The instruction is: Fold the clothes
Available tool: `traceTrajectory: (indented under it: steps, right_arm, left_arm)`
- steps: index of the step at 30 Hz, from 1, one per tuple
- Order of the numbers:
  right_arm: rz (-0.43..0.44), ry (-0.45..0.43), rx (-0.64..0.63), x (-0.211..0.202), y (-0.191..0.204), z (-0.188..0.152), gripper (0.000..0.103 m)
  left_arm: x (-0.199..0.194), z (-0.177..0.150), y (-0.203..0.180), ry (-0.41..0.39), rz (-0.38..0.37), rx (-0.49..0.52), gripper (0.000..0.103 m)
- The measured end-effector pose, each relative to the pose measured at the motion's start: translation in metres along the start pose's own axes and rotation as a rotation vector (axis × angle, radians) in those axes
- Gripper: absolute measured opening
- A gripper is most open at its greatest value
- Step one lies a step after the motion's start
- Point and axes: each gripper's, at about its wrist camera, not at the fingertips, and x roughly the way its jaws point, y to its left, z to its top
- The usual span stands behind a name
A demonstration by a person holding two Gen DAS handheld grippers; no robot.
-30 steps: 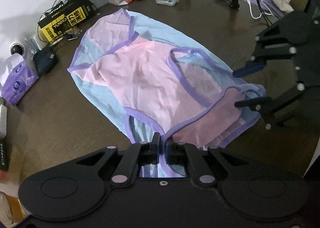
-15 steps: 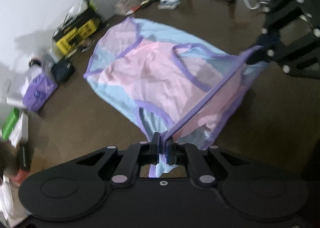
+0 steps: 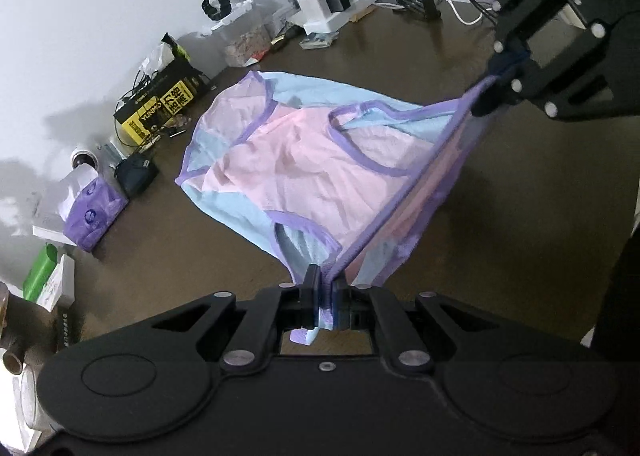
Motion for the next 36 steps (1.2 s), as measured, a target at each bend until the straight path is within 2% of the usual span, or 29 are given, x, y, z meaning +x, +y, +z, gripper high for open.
traceTrajectory:
  steps: [4, 9, 11, 13, 17, 19, 21, 22, 25, 27, 31, 36]
  right_arm:
    - [0.020, 0.019, 0.042, 0.005, -0.009, -0.001, 0.003]
    - [0.005, 0.002, 0.025, 0.003, -0.014, 0.002, 0.003]
    - [0.008, -0.005, 0.023, 0.004, -0.017, 0.005, 0.003]
    - [0.011, -0.011, 0.021, 0.005, -0.020, 0.008, 0.003]
    - [0.015, -0.023, 0.018, 0.007, -0.027, 0.012, 0.003]
    - [0.011, -0.022, 0.019, 0.005, -0.016, 0.009, 0.003]
    - [0.011, -0.026, 0.012, 0.005, -0.015, 0.009, 0.003]
    - [0.012, -0.027, 0.010, 0.004, -0.015, 0.008, 0.003]
    - [0.018, -0.025, 0.012, 0.005, -0.016, 0.008, 0.003]
    - [0.022, -0.022, 0.018, 0.007, -0.017, 0.007, 0.003]
    - [0.049, -0.021, 0.056, 0.007, -0.021, 0.009, 0.003]
    - [0.012, -0.075, 0.050, 0.047, -0.071, 0.041, 0.003]
  left_arm:
    - [0.002, 0.001, 0.001, -0.003, -0.004, 0.024, 0.007]
    - [0.005, 0.005, 0.005, -0.004, 0.063, 0.034, 0.010]
    - [0.006, 0.006, 0.006, -0.003, 0.080, 0.027, 0.014]
    - [0.006, 0.006, 0.006, -0.003, 0.090, 0.031, 0.028]
    - [0.010, 0.004, 0.004, 0.005, 0.069, 0.051, 0.029]
    - [0.011, 0.004, -0.002, 0.010, 0.048, 0.071, 0.023]
    - [0.013, 0.003, -0.004, 0.014, 0.024, 0.077, 0.008]
    - [0.013, 0.003, -0.005, 0.017, 0.012, 0.078, 0.003]
    - [0.016, 0.003, -0.005, 0.038, -0.038, 0.056, 0.002]
    - [0.017, 0.003, -0.001, 0.035, -0.025, 0.036, 0.002]
    - [0.030, 0.022, 0.034, -0.007, 0.001, -0.052, 0.002]
    - [0.069, 0.090, 0.140, -0.087, 0.082, -0.015, 0.002]
